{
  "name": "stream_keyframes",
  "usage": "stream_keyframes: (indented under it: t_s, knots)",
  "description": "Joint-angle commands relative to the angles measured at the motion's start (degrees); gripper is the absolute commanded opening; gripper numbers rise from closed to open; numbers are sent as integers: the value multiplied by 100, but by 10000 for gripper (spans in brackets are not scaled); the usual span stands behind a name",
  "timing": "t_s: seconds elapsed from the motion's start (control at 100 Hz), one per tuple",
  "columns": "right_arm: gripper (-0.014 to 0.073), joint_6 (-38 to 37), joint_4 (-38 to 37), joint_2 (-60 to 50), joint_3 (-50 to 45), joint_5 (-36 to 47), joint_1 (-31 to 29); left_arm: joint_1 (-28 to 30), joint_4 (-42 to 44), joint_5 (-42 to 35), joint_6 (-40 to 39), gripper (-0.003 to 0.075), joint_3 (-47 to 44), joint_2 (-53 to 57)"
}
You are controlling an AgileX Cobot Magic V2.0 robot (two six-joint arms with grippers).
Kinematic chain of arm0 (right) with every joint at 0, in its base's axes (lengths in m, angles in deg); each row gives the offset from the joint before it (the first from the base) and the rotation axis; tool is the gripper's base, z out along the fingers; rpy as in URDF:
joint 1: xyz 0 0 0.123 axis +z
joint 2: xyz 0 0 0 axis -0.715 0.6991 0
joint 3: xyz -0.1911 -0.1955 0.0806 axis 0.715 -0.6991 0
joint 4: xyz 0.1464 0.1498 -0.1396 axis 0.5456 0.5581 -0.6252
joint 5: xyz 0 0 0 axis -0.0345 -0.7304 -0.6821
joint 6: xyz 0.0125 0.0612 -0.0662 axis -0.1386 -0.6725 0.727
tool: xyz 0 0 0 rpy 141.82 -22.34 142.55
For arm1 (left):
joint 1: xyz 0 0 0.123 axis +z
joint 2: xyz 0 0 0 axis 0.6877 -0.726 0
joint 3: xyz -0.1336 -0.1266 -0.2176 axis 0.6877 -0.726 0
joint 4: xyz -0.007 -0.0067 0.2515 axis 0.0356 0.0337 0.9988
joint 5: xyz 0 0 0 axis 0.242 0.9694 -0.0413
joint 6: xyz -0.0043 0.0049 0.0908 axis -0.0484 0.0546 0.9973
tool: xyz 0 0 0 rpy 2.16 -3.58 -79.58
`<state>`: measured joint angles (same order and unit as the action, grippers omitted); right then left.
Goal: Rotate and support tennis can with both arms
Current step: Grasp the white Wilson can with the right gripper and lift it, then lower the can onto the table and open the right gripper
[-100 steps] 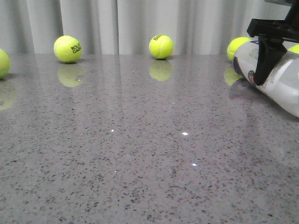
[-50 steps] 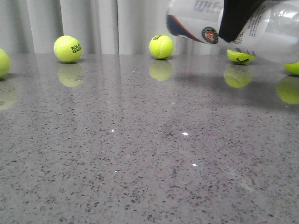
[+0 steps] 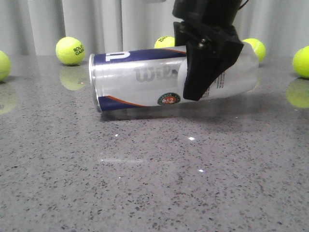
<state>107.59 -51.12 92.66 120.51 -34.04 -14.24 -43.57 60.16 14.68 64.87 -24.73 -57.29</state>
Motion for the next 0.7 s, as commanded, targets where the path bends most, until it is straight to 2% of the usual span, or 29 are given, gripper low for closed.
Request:
stream_keyframes:
  t_s: [0.0,0.08,0.15,0.34,0.42,0.69]
  knots:
    - [321,132,117,-120,199,168,0,12,0,-448,-63,-19,-252,199]
    - [325,132,117,-52,199,150,0,12,0,-448,-63,-18,-252,199]
    - [372,132,117,-52,199,108,0,12,0,-448,-63,-19,-252,199]
    - [672,132,117,-52,199,20,0,12,0,-448,-63,-19,-252,199]
    - [643,132,117,-52,199,21,0,12,0,-448,-63,-19,-252,199]
    - [643,132,112,-190,199,-9,0,12,0,-448,-63,-19,-252,199]
